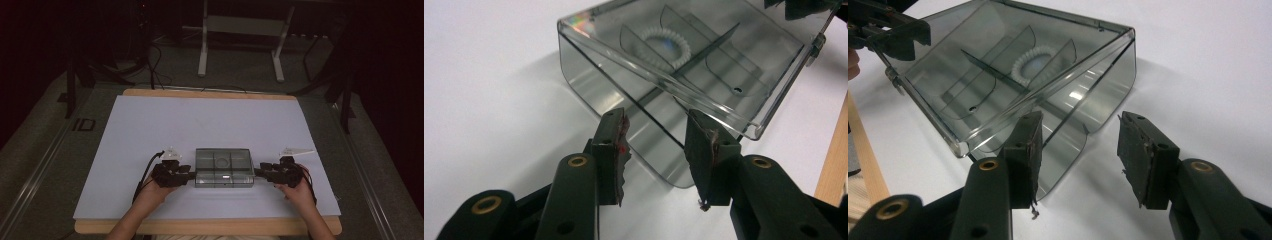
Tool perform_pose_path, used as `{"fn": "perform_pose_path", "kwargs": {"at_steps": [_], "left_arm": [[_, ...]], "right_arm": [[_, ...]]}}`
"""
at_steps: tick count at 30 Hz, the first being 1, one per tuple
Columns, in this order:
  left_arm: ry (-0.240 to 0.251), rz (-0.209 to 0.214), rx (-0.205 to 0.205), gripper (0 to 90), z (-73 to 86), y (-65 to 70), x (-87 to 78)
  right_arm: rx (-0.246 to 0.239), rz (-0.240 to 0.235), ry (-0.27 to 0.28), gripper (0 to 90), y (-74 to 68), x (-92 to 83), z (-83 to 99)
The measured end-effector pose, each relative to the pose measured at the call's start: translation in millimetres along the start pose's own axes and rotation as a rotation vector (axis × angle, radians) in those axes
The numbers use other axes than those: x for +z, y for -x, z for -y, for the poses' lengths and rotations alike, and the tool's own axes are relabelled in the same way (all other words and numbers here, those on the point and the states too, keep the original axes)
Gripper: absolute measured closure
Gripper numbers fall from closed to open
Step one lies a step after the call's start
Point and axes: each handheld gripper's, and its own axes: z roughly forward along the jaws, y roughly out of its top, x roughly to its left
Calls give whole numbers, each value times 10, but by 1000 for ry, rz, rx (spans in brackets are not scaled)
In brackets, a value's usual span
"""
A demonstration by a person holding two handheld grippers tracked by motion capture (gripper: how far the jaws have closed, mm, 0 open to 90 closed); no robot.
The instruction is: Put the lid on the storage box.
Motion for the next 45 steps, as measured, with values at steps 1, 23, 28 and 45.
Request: {"fn": "perform_pose_path", "kwargs": {"at_steps": [1, 23, 28, 45], "left_arm": [[-5, -5, 1, 608, 8, -3, 9], [-5, -87, 9, 468, 154, -320, 82], [30, -102, -13, 375, 155, -374, 56], [103, -233, 37, 20, 137, -383, -7]], "right_arm": [[3, 0, -4, 526, 3, 7, 8], [-12, 69, 2, 402, 135, 60, 33], [-30, 97, 28, 312, 183, 44, 8], [-73, 147, 61, 156, 285, 35, 13]]}}
